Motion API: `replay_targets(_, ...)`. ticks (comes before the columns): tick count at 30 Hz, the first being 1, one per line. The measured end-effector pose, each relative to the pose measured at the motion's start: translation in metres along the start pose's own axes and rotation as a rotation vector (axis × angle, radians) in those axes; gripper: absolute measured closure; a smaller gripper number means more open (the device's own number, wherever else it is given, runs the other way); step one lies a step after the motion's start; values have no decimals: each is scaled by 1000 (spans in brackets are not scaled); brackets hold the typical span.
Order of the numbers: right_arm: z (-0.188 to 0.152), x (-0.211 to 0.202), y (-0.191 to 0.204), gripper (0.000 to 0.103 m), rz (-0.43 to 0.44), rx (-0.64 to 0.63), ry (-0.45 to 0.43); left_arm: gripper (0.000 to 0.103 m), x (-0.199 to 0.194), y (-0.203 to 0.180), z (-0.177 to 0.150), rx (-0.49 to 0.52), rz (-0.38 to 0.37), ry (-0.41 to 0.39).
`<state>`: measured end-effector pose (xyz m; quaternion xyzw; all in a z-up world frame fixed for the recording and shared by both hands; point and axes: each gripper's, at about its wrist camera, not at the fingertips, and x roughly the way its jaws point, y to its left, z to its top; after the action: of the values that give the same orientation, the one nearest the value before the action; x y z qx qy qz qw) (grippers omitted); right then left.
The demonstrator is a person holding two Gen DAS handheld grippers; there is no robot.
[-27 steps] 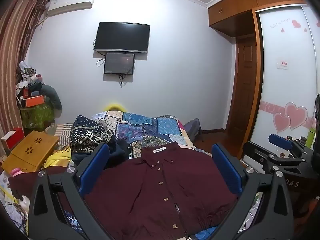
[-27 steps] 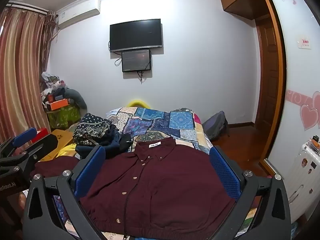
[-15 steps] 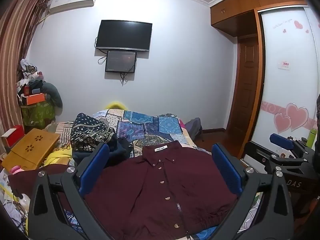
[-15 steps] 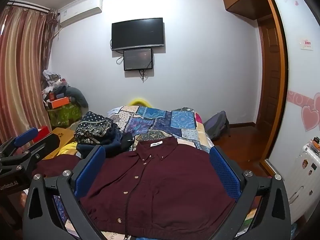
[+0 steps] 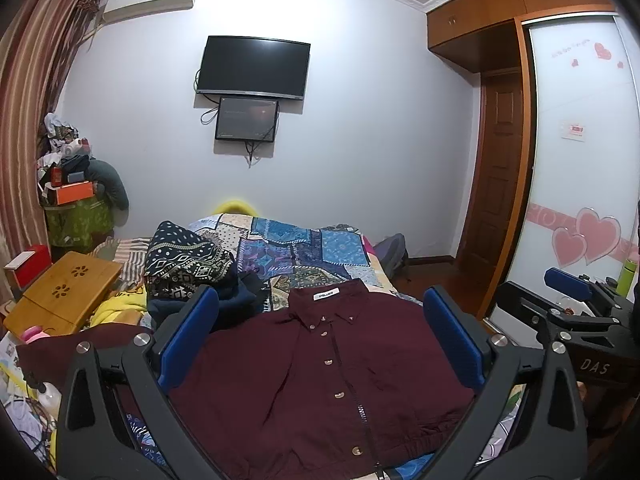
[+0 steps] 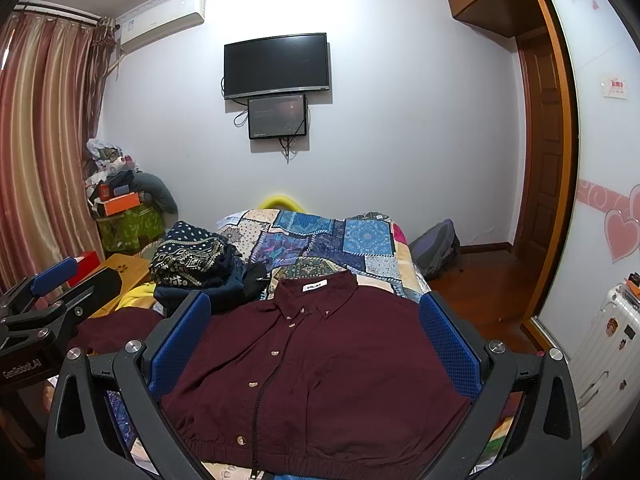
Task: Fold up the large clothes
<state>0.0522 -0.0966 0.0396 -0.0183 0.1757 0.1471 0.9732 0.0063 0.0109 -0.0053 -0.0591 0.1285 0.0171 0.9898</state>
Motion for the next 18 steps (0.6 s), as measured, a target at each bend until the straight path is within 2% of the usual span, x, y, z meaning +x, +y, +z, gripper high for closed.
replay_targets(18,-2,3,-7,0,1,10,8,0,1,1,-3,-5,-1,6)
